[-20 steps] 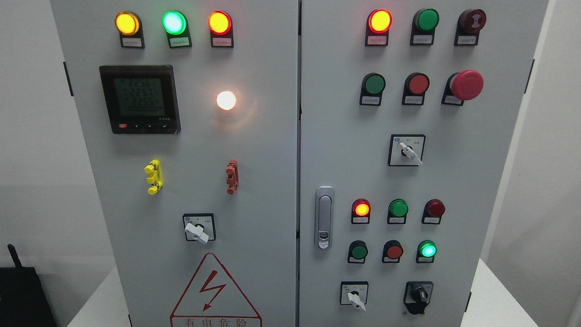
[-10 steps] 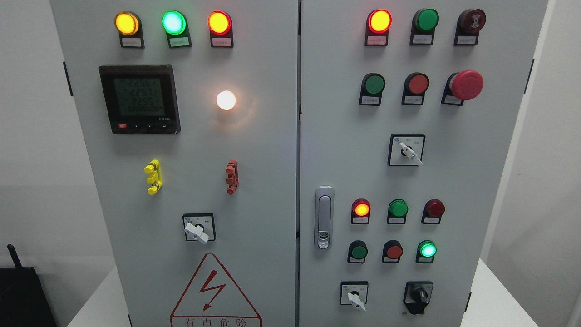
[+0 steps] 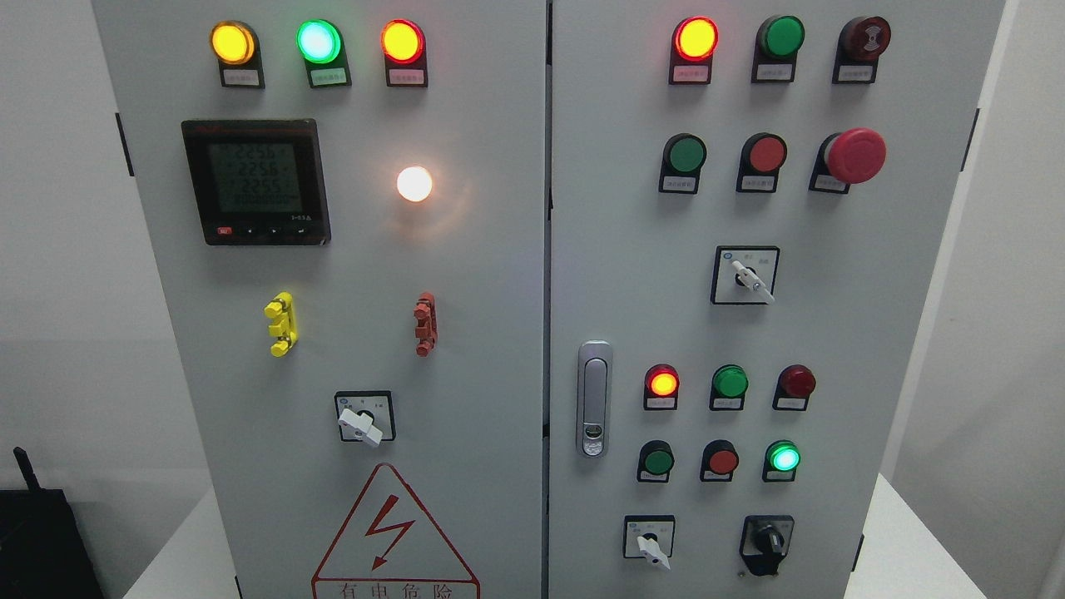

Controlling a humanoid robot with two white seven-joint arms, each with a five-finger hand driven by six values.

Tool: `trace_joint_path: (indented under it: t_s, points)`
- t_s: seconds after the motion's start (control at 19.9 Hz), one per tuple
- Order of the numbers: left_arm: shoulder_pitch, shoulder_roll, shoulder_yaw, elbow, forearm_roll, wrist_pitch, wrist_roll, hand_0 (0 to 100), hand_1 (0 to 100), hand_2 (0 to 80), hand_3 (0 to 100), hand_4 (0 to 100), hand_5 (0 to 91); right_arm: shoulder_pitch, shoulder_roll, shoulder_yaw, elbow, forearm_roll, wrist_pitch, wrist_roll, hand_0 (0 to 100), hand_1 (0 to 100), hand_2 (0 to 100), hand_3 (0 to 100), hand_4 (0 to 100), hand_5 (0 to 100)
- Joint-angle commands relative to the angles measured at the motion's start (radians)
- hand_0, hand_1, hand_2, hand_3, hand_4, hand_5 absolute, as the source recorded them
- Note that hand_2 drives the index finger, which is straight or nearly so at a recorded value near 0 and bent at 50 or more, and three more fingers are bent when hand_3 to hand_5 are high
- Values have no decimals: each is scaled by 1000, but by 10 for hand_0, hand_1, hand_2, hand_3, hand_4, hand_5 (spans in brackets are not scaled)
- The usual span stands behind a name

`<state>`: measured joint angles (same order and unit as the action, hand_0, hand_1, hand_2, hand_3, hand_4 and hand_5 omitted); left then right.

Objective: Trip black knob to open circuit

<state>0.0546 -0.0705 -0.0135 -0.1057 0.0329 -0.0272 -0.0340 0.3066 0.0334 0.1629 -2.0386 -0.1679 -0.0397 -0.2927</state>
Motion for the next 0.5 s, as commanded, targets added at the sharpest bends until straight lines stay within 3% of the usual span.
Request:
trace_joint_path:
  t_s: [0.0, 0.45]
  points:
    - [-4, -2, 1, 0, 2, -2, 0, 120, 389, 0, 0, 0, 0, -3, 3, -3, -28, -2, -14, 1, 0, 96, 0, 81, 0, 0]
    - [-2, -2, 1, 0, 2, 0, 0, 120, 389, 0, 0, 0, 0, -3, 3, -3, -26, -2, -14, 1, 0, 98, 0, 72, 0, 0]
